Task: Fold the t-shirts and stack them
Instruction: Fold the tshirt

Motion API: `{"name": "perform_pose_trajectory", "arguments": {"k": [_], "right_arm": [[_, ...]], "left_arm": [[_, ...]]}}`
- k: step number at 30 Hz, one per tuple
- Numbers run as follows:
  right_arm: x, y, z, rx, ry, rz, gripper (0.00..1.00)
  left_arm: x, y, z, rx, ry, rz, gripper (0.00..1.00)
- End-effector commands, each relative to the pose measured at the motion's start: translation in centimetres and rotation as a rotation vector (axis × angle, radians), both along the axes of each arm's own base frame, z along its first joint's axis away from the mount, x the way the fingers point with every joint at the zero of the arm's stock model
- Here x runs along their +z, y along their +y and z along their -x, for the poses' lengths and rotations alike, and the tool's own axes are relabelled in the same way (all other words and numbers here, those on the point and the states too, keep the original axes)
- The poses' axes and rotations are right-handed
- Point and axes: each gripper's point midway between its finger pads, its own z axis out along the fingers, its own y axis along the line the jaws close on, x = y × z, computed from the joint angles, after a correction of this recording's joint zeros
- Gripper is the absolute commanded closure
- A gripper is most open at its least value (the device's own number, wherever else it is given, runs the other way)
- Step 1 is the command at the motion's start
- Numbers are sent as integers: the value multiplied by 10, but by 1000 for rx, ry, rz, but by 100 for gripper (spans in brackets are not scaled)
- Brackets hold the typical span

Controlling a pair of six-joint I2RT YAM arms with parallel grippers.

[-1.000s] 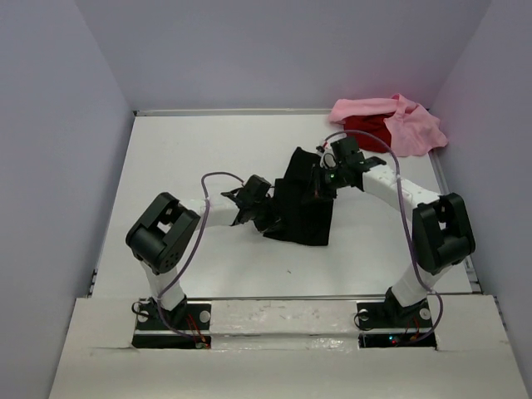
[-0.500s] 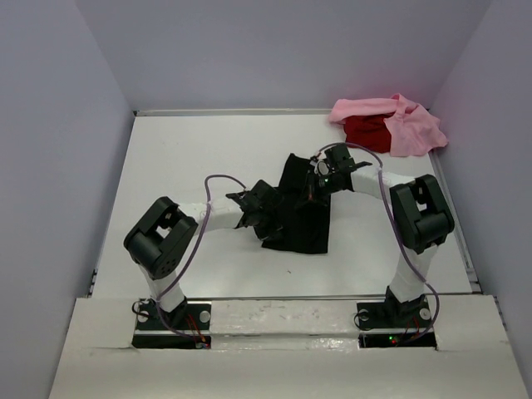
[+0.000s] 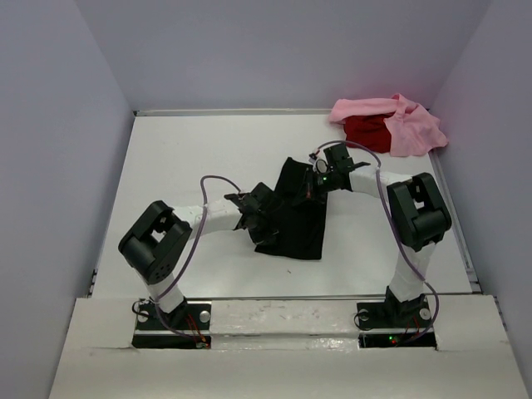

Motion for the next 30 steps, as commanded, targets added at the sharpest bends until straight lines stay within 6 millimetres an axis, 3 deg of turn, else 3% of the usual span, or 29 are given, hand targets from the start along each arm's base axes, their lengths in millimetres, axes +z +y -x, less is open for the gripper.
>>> {"name": "perform_pose_trajectory", "arguments": {"k": [1,10,15,19,24,28,29,30], "right_arm": [[-16,-8,-16,-6,-96,76,100],[-46,-27,-26,-46,-136,223,100],[-81,-43,-22,-64,-104,321,100],[-89,-38,-22,-56,-91,296,100],[-56,-26,-31,-48,-137,222,100],[-14,-22,-38,-46,-174,200,100],[7,-18,-45,-50,-211,182,100],[16,-17,-45,-45,-214,173,100]], "left_arm": [[3,18,11,12,13,-61,100],[5,33,26,23,27,-81,100],[2,37,30,21,36,-89,100],[0,37,30,9,39,-96,100],[9,35,22,8,8,-102,100],[26,34,10,9,-45,-113,100],[33,32,5,9,-63,-109,100],[38,31,2,7,-78,-107,100]]}}
